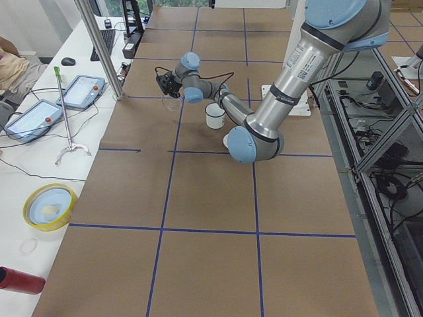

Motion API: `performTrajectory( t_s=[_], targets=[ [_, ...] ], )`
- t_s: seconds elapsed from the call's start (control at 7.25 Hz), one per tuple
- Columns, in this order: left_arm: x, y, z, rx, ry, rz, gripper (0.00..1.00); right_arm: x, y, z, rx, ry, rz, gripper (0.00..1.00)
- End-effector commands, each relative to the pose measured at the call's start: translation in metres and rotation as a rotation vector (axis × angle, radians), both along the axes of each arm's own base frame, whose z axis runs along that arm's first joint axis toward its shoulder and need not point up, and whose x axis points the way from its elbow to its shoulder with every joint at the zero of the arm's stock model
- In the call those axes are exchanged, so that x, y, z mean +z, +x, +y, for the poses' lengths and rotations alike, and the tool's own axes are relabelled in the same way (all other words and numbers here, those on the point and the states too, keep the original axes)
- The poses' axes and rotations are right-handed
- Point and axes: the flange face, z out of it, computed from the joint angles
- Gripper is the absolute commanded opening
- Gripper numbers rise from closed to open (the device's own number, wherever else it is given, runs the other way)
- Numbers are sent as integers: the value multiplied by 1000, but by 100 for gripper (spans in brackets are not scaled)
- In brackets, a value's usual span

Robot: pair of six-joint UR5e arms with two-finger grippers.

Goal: Remove funnel from cup
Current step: 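Lift the glass funnel out of the mug with the left gripper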

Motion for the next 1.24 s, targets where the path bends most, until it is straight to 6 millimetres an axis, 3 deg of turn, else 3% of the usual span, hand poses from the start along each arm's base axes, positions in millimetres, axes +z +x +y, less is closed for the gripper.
performTrajectory(
  t_s=[0.0, 0.28, 0.69, 0.83, 1.1],
  targets=[
    [46, 1, -12, -85, 73, 86, 0, 0, 0, 0, 0, 0, 0, 100],
    [92, 11, -23, -167, 71, 157, 0, 0, 0, 0, 0, 0, 1, 100],
    [97, 21, -33, -164, 68, 155, 0, 0, 0, 0, 0, 0, 0, 100],
    [96, 21, -33, -164, 70, 157, 20, -1, 0, 0, 0, 1, 0, 100],
    [89, 20, -31, -162, 76, 170, 97, -1, 0, 0, 0, 1, 0, 100]
  ],
)
